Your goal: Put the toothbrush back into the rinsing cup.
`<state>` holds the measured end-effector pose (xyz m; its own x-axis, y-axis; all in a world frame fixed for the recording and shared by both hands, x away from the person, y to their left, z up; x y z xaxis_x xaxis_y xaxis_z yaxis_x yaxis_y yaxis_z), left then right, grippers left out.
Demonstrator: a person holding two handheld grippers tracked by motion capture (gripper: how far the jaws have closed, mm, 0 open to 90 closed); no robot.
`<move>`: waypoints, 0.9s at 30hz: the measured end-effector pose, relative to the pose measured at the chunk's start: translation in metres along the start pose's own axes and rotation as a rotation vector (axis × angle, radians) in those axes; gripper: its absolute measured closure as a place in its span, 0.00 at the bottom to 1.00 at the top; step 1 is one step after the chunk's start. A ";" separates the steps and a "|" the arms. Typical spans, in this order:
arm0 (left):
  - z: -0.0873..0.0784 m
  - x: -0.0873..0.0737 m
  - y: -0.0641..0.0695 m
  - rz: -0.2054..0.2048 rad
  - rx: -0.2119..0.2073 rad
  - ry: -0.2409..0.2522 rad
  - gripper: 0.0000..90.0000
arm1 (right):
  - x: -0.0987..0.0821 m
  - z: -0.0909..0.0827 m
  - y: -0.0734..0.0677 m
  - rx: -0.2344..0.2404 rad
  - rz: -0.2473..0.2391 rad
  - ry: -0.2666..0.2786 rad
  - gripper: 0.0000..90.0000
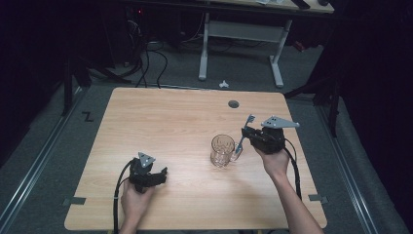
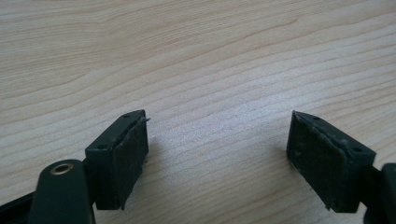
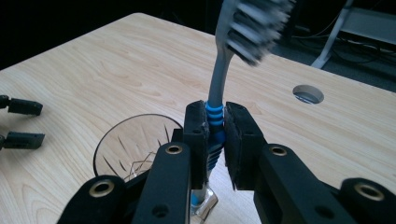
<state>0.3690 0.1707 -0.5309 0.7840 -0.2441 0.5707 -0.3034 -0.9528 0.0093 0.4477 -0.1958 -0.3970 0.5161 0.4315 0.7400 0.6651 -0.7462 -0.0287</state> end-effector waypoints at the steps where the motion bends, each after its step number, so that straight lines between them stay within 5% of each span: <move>1: 0.000 0.000 0.000 0.000 0.000 0.000 0.24 | 0.000 0.000 0.000 0.000 0.000 0.000 0.89; 27: 0.000 0.000 0.000 0.000 0.000 0.000 0.24 | -0.011 0.007 -0.007 -0.027 -0.037 -0.030 0.89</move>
<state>0.3690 0.1707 -0.5309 0.7839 -0.2445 0.5707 -0.3036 -0.9528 0.0089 0.4412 -0.1916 -0.4097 0.5078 0.4733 0.7198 0.6690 -0.7431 0.0166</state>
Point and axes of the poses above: each handheld gripper's, and its own axes: z roughly forward along the jaws, x roughly out of its top, y roughly to its right, the point moved 3 cm from there along z, roughly forward along the jaws, and after that the axes turned 13 degrees about -y, right-handed, at the moved point
